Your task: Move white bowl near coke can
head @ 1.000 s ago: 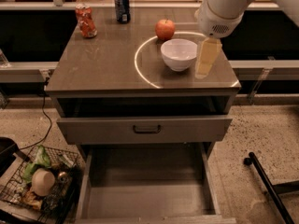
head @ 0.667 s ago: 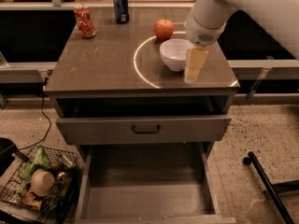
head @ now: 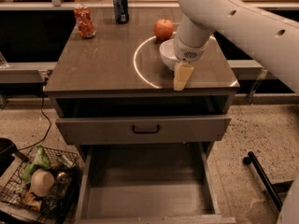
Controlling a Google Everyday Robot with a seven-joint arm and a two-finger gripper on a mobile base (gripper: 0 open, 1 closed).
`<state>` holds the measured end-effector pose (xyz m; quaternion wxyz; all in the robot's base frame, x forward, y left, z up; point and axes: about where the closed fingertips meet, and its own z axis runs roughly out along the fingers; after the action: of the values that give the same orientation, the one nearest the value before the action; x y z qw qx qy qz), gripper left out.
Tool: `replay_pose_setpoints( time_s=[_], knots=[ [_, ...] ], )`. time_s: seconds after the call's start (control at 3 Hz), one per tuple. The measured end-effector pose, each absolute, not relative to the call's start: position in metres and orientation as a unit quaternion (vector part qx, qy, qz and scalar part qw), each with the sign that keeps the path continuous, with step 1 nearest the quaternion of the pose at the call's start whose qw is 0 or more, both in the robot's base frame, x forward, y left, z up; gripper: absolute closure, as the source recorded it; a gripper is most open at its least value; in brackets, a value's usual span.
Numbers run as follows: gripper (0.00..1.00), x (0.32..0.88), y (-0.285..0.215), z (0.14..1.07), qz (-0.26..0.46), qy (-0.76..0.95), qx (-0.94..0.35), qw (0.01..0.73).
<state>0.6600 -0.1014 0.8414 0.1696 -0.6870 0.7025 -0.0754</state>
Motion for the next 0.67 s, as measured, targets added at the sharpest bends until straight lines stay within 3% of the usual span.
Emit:
replay_pose_setpoints(
  time_s=[0.67],
  knots=[
    [0.72,0.6596,-0.1014,0.8401,-0.075,0.702,-0.688,0.169]
  ],
)
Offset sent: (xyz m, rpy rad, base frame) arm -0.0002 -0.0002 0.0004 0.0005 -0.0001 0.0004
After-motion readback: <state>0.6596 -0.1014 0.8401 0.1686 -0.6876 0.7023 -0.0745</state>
